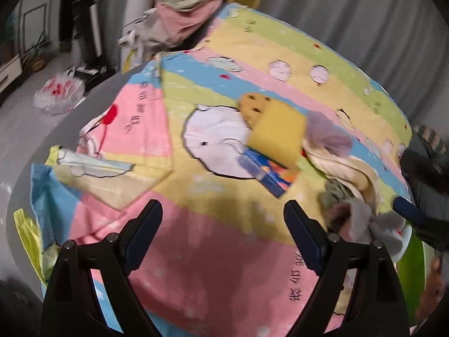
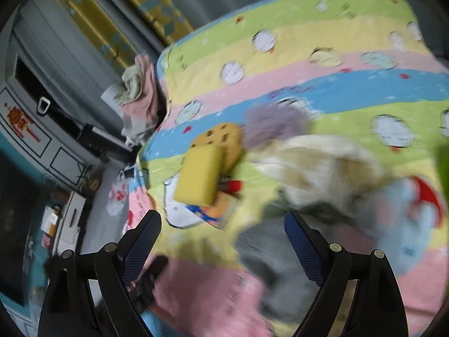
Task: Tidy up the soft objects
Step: 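Move the right gripper back to the yellow sponge and grasp it, then lift the yellow sponge with the right gripper and carry it toward the green box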
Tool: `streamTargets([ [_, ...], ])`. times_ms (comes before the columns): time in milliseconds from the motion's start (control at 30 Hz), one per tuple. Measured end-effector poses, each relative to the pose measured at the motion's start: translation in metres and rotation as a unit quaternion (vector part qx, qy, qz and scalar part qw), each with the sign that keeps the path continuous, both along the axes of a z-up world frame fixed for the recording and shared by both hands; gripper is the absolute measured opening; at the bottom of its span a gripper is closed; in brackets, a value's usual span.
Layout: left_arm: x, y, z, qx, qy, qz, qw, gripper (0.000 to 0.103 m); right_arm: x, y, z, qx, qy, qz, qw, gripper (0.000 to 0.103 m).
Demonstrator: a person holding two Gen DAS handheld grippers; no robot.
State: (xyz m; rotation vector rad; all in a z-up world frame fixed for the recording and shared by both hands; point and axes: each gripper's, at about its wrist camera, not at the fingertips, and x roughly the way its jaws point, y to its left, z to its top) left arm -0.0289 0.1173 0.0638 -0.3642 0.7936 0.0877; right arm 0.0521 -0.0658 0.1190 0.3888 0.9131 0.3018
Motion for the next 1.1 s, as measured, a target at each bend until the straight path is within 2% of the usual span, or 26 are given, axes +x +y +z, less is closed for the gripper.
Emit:
streamTargets([
  [233,-0.002,0.034,-0.003,-0.043,0.009,0.027,0.9986,0.088,0.063,0.071,-0.025,-0.052,0.038,0.016,0.998,0.090],
  [300,-0.001,0.039,-0.002,-0.050,0.013,0.034,0.9981,0.088,0.074,0.087,-0.031,-0.083,0.042,0.014,0.996,0.090],
  [500,0.005,0.051,-0.005,-0.082,0.023,0.045,0.9953,0.088,0.099,0.109,-0.057,-0.120,0.076,0.020,0.990,0.090],
  [533,0.004,0.052,-0.005,-0.084,0.023,0.045,0.9952,0.088,0.102,0.111,-0.061,-0.126,0.078,0.020,0.989,0.086],
  [567,0.005,0.053,-0.005,-0.083,0.023,0.043,0.9953,0.088,0.102,0.111,-0.064,-0.133,0.078,0.020,0.988,0.074],
  [600,0.005,0.054,-0.004,-0.081,0.022,0.043,0.9955,0.088,0.101,0.111,-0.066,-0.137,0.078,0.020,0.987,0.070],
  [733,0.003,0.058,-0.002,-0.081,0.019,0.048,0.9954,0.088,0.088,0.102,-0.056,-0.132,0.056,0.030,0.989,0.066],
  [933,0.002,0.055,-0.001,-0.075,0.016,0.044,0.9961,0.088,0.028,0.058,-0.003,-0.070,0.003,0.044,0.997,0.066],
  [1000,0.001,0.051,0.000,-0.071,0.013,0.039,0.9967,0.088,0.002,0.036,0.009,-0.071,-0.013,0.043,0.996,0.066],
  [1100,0.000,0.039,0.001,-0.064,0.012,0.022,0.9976,0.088,-0.031,0.011,0.010,-0.090,-0.018,0.036,0.995,0.066],
])
